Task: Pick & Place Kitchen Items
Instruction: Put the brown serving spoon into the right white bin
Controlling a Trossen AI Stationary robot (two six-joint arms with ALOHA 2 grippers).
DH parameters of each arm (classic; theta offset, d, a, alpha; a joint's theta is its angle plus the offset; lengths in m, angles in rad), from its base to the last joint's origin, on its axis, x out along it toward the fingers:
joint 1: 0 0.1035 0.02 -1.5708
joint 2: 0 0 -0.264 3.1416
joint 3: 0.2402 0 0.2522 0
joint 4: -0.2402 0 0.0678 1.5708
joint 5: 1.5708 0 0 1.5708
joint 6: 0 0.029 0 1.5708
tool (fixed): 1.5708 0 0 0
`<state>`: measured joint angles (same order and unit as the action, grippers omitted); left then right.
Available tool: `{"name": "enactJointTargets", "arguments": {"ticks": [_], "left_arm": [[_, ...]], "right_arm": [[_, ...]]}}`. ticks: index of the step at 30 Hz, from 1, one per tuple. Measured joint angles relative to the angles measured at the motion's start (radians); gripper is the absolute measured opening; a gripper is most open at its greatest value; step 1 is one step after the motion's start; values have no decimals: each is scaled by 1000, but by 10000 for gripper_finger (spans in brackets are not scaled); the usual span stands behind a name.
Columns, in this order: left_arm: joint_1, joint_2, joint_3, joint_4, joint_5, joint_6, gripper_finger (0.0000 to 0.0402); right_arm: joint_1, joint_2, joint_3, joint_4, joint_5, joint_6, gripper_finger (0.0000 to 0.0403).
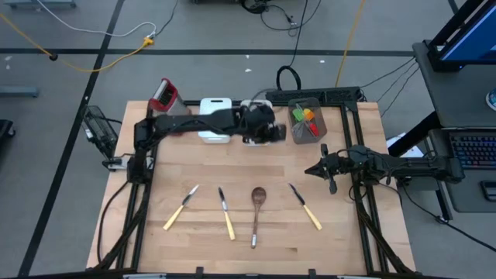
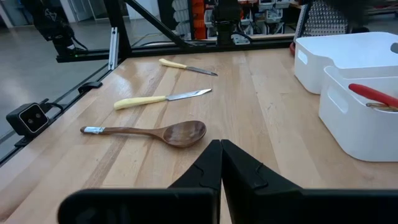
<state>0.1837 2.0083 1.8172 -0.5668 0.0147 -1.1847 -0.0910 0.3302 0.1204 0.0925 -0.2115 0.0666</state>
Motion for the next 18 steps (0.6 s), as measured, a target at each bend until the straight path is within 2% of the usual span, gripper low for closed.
{"name": "enactJointTargets", "arguments": {"ticks": [4, 13, 18], "left_arm": [[-80, 0, 0, 0, 34, 58, 163], [-246, 0, 0, -16, 37, 92, 163], [-306, 0, 0, -112, 12, 106, 163]], "right_arm": [[0, 0, 0, 0, 0, 0, 0], [0, 0, 0, 0, 0, 0, 0], [0, 0, 0, 0, 0, 0, 0]]}}
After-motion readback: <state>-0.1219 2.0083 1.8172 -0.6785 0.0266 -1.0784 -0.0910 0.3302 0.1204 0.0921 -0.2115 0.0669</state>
